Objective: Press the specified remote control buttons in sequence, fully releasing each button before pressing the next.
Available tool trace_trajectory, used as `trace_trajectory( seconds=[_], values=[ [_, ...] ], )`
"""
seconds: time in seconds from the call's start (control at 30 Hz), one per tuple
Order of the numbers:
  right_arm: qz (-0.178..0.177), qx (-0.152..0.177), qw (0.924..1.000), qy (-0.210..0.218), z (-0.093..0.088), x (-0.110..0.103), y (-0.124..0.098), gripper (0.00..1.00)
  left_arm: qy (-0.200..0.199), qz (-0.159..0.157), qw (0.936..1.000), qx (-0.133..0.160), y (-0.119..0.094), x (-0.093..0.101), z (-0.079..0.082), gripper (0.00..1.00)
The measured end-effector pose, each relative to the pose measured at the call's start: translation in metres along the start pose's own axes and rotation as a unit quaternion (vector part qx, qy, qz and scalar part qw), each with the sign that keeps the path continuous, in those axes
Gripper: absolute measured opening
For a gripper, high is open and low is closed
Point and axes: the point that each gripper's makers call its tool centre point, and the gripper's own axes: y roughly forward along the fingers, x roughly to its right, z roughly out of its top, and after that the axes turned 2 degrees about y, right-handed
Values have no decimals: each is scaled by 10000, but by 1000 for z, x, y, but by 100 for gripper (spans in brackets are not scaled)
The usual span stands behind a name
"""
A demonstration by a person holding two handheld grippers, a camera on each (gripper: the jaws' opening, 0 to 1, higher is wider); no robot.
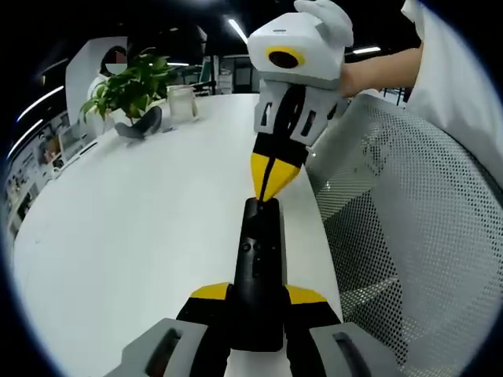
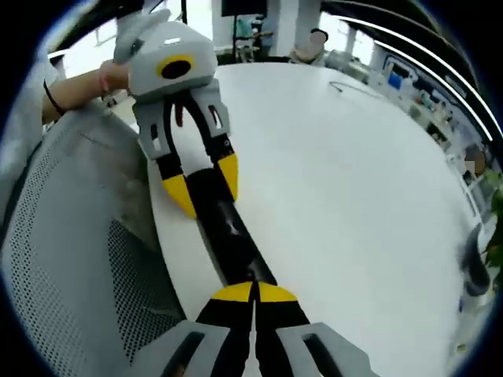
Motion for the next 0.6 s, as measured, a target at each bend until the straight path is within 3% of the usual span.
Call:
trace_trajectory(
  seconds=[0.17,0.3,0.6],
  values=[
    [223,110,9997,-14,13,-9,1,0,1,0,10000,16,0,0,0,24],
    [267,-244,9988,-332,8,-10,8,0,0,-1,10000,25,0,0,0,24],
    [263,-348,9978,-490,9,-7,6,0,-6,-2,10000,36,0,0,0,24]
  ],
)
